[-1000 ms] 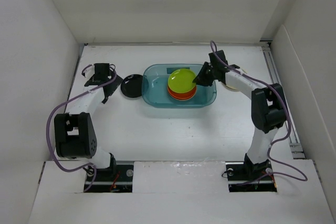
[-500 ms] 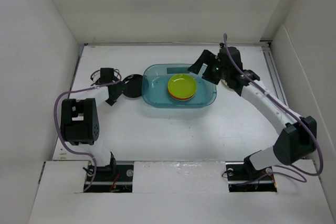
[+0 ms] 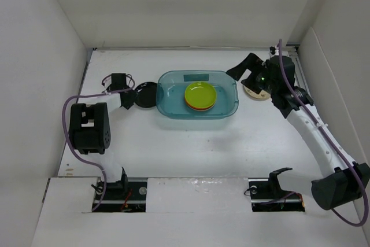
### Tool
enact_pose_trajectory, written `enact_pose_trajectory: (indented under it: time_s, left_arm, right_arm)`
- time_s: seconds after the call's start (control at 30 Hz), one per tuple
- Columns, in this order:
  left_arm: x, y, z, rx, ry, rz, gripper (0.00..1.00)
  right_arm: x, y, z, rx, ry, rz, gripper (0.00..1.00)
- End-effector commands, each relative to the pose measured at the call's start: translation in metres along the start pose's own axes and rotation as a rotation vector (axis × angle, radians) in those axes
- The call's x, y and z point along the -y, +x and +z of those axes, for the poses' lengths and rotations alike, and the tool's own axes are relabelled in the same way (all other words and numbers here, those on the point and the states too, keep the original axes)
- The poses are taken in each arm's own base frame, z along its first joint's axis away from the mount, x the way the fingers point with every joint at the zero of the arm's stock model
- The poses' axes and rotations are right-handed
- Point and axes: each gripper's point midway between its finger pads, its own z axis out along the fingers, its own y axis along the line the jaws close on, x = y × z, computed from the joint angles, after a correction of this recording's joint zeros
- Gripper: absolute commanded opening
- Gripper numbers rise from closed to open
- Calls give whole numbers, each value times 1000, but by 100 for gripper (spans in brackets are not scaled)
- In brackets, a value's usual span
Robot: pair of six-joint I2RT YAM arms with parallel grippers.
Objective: Place the plates into the plastic bin on the countertop
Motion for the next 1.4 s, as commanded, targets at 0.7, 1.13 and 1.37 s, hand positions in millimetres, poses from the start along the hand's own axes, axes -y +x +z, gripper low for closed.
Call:
enact_pose_trajectory:
  time_s: [0.7, 1.13, 1.37]
  left_arm:
    - [25, -96, -123, 356, -24, -152, 0]
    - [197, -14, -169, 77, 550, 264, 0]
    - [233, 66, -134, -68, 608, 344, 0]
  right_arm:
    - [96, -18, -23, 122, 140, 161, 99]
    - [226, -33, -3, 190, 394, 436, 98]
    - [259, -46, -3, 220, 448, 509, 97]
